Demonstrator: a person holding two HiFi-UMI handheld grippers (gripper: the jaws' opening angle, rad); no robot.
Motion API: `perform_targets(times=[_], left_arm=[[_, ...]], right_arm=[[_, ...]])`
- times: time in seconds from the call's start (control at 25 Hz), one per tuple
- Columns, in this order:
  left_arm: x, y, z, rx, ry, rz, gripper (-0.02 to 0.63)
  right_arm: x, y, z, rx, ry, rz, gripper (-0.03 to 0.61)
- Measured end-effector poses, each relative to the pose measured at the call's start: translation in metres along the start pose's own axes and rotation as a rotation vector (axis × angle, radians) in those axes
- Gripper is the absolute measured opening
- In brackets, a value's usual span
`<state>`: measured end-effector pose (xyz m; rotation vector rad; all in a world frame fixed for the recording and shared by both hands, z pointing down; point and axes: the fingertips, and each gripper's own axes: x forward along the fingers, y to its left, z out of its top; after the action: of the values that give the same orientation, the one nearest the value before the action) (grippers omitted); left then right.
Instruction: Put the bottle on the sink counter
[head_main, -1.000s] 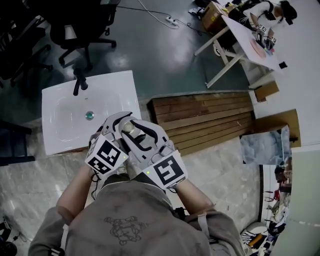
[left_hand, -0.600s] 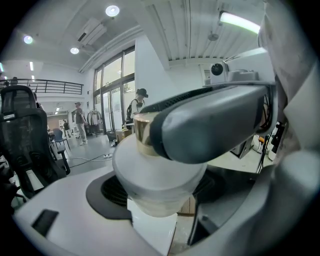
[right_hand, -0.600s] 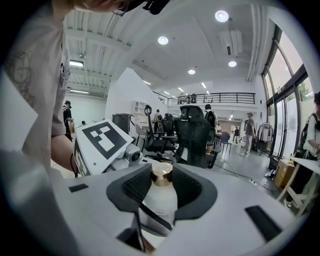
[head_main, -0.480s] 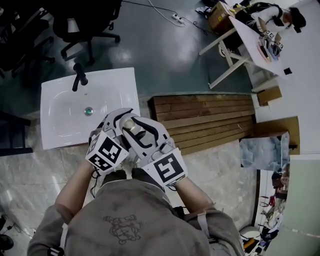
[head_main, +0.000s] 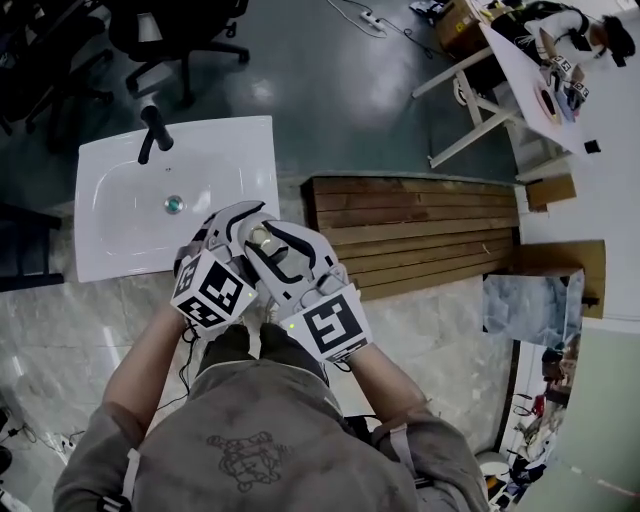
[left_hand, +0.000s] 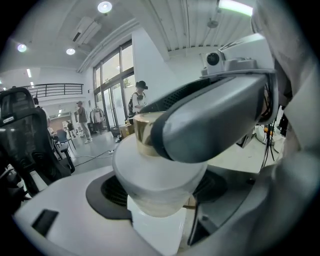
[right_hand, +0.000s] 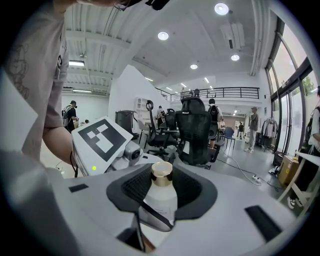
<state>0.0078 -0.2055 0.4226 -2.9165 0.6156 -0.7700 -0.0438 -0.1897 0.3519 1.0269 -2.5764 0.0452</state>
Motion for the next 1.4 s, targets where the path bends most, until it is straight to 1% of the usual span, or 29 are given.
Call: perform_targets(times=[0.16,0.4,0.64,0.84,1.04,1.4], left_arm=[[0.012,0.002,-0.011,-0.016,0.008,0.004,0.327],[0.036,0.004,-0.039,0.018,0.063,0.01,0.327],[0.049,-0.002,-0.066,-0.017,0.049,0.005,0.327],[0.062,-0.007,-0.09,-0.03,0.059,0.002,0.327],[0.076,-0.013,-0.108,-0.03,0.072,-0.022,0.327],[0.097,-0.023,-0.138,-0.058,0.11,-0.071,0.327]], right_arm=[[0.007,-0.006,-0.014,0.009,0.007,0.008,0.133],[0.021,-0.012,-0.046,-0.013,0.064,0.002,0.133],[0.032,-0.009,-0.075,-0.001,0.098,0.018,0.133],[0.042,-0.007,-0.102,0.01,0.13,0.02,0.132],[0.047,-0.009,-0.127,0.041,0.152,0.011,0.132],[0.057,-0.012,-0.159,0.097,0.16,0.021,0.132]])
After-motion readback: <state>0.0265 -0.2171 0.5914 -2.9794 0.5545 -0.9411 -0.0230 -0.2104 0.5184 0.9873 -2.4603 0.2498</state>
